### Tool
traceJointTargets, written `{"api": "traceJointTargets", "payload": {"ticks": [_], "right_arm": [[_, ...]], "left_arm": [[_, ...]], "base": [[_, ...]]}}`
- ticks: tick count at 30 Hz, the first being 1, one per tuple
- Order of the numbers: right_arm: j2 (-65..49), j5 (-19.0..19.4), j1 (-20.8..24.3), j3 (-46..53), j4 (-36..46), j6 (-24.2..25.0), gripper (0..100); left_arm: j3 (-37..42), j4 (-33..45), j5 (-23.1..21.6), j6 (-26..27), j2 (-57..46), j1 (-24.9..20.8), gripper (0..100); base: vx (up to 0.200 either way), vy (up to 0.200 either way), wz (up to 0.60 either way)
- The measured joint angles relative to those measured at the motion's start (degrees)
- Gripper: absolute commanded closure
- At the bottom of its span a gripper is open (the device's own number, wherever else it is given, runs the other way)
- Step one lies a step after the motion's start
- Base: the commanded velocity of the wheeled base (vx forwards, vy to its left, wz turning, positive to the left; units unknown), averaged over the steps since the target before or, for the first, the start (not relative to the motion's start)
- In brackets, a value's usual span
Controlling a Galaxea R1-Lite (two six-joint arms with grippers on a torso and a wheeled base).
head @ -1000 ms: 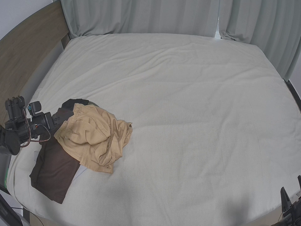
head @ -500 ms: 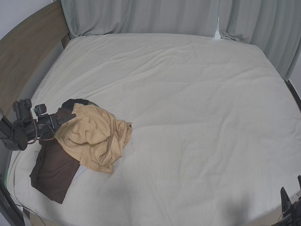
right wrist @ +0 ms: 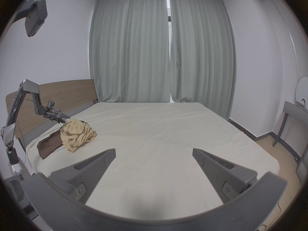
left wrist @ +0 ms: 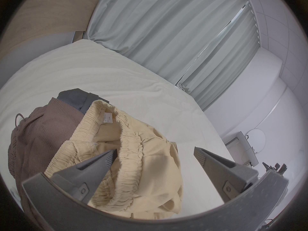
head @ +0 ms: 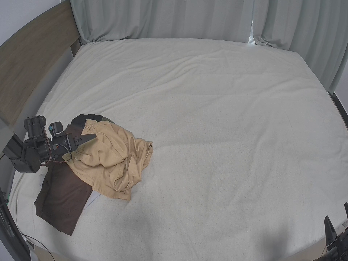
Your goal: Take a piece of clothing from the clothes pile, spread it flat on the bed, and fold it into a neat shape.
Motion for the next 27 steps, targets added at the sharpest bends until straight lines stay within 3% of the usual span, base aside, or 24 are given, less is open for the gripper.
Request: {"api": "traceJointTargets", "payload": {"ticks": [9,17,27], "right_arm": [[0.0,0.01,0.02,0.0,0.0,0.02,0],[0.0,0.0,0.0,0.0,0.0,0.05,0],[0.0,0.04,0.02,0.0,0.0,0.05,0]], "left_arm": [[1.88,0.0,-3.43,-0.44,-1.51,-0.56,0],[3.22,0.0,-7.69,-4.57,-4.32,-0.85,0],[3.36,-3.54,-7.23,-4.85,-3.47,-1.88,0]], "base": [[0.0,0.0,0.0],[0.0,0.0,0.0],[0.0,0.0,0.0]]}}
